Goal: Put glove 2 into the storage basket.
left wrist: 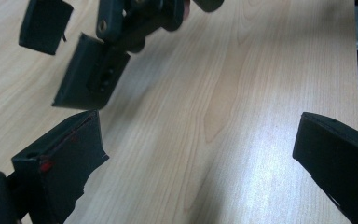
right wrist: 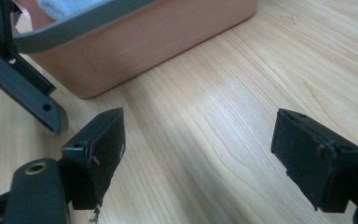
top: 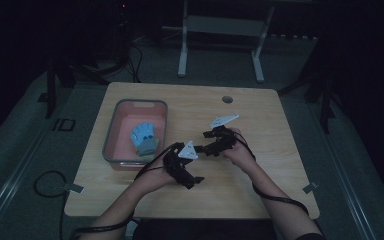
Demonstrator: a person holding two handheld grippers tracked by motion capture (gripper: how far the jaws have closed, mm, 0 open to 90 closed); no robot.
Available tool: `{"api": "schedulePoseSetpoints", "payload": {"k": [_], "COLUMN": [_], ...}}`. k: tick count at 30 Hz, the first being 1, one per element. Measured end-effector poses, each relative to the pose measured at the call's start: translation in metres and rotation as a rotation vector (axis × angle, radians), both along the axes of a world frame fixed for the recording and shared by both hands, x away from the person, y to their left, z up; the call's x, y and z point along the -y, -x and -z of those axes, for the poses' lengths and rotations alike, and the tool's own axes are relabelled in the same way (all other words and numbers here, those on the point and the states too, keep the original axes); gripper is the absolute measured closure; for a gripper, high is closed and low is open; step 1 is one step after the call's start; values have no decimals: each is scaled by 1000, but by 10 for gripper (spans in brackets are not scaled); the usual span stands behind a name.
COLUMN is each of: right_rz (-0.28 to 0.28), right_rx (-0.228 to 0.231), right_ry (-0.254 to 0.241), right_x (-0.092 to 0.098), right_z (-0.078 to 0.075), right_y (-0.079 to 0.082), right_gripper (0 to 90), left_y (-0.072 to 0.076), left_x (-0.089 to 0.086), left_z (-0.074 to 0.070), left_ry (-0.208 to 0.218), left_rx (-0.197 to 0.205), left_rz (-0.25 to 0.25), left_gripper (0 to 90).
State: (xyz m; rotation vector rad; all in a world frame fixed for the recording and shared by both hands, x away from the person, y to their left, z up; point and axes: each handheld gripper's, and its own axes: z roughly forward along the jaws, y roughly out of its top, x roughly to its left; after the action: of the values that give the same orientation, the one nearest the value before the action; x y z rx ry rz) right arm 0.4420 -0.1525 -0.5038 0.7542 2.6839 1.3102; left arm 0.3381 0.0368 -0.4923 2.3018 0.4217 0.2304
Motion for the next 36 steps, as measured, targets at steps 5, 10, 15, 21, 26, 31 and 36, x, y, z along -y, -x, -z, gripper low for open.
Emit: {"api": "schedulePoseSetpoints", "payload": {"k": [5,10,15,21,26,31,36], "right_rz": [13,20,28,37,47,54,63], "right_rx": [1,-3,-5,-12,-15,-17,-19], "right_ry": [-1,1,-1,4,1,9,12], "right_x": [8,16,22,28,33,40,46], "right_z": [4,9,12,18,20,24,27], "right_y": [2,4,7,10,12,14,17], "right_gripper": [178,179,179,179,179,179,179], "left_y": [1,1,2,4,5,4,3], "left_x": [5,6,10,16,20,24,29], "left_z": [4,6,11,18,23,28,32], "left_ry": [4,14,12,11,12,17,15], "left_rx": [-5,4,-2,-14,-19,-38,-50], "left_rz": [8,8,19,33,50,57,68], "left_gripper": [15,15,15,15,15,15,15]}}
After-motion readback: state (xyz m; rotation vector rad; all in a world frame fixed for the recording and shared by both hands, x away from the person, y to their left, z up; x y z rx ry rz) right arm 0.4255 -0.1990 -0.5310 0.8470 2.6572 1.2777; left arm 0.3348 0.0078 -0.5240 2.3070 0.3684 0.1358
